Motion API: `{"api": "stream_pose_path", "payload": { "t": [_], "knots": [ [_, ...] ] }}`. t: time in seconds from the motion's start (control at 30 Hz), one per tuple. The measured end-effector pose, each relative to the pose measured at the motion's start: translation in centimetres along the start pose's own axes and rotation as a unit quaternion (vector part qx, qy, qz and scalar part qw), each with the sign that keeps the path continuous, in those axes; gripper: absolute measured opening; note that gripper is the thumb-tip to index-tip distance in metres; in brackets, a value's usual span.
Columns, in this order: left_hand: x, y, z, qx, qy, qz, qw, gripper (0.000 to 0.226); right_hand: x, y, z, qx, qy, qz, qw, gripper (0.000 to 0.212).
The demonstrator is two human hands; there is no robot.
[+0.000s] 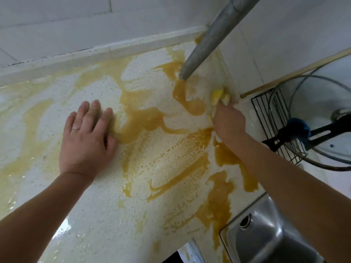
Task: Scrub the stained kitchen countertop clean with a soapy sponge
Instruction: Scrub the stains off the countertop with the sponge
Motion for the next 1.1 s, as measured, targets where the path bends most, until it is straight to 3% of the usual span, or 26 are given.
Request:
{"api": "stream_pose_path", "payload": {
  "t": [0.1, 0.23, 0.43, 0.7, 0.83, 0.93, 1.03, 1.1],
  "knots": [
    [0.1, 0.2, 0.0, -0.001, -0.007, 0.005, 1.000, 0.063, -0.9, 0.5, 0.4, -0.053, 0.030, -0.014, 0.998, 0.027],
    [0.1, 0.0, 0.1, -0.007, -0.012, -0.001, 1.000, 0.063, -6.3, -5.4, 4.0, -0.102, 0.068, -0.137, 0.983, 0.028],
    [0.1, 0.1, 0.1, -0.007, -0.002, -0.011, 1.000, 0.063, -8.5, -11.7, 6.2, -0.053, 0.096, -0.084, 0.990, 0.038],
    [-0.2, 0.1, 0.0, -0.006, -0.001, -0.005, 1.000, 0.064, -1.3, -0.8, -0.8, 0.001, 0.085, -0.034, 0.996, 0.024],
    [0.1, 0.0, 0.0, -0.006, -0.009, 0.008, 1.000, 0.063, 2.8, 5.9, -1.9, 0.077, -0.056, 0.011, 0.995, 0.047],
    [0.1, 0.0, 0.1, -0.008, -0.012, 0.010, 1.000, 0.063, 4.5, 10.1, 3.7, -0.004, -0.036, 0.051, 0.998, 0.057],
    [-0.1, 0.0, 0.1, -0.006, -0.005, 0.003, 1.000, 0.063, 3.2, 9.7, 6.2, -0.082, -0.027, -0.029, 0.996, 0.057],
    [-0.1, 0.0, 0.0, -0.005, -0.006, 0.001, 1.000, 0.062, 1.9, 6.0, 4.0, -0.049, 0.002, -0.065, 0.997, 0.065]
  ]
}}
Point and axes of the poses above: each hand's wrist, its own y-axis away from the middle knuckle, its own x-axis out of the palm, z = x × y, the point moved 9 cm from there along -y, towards the middle knuckle, and after that the axes turned 5 degrees about z, right-handed, at the moved point
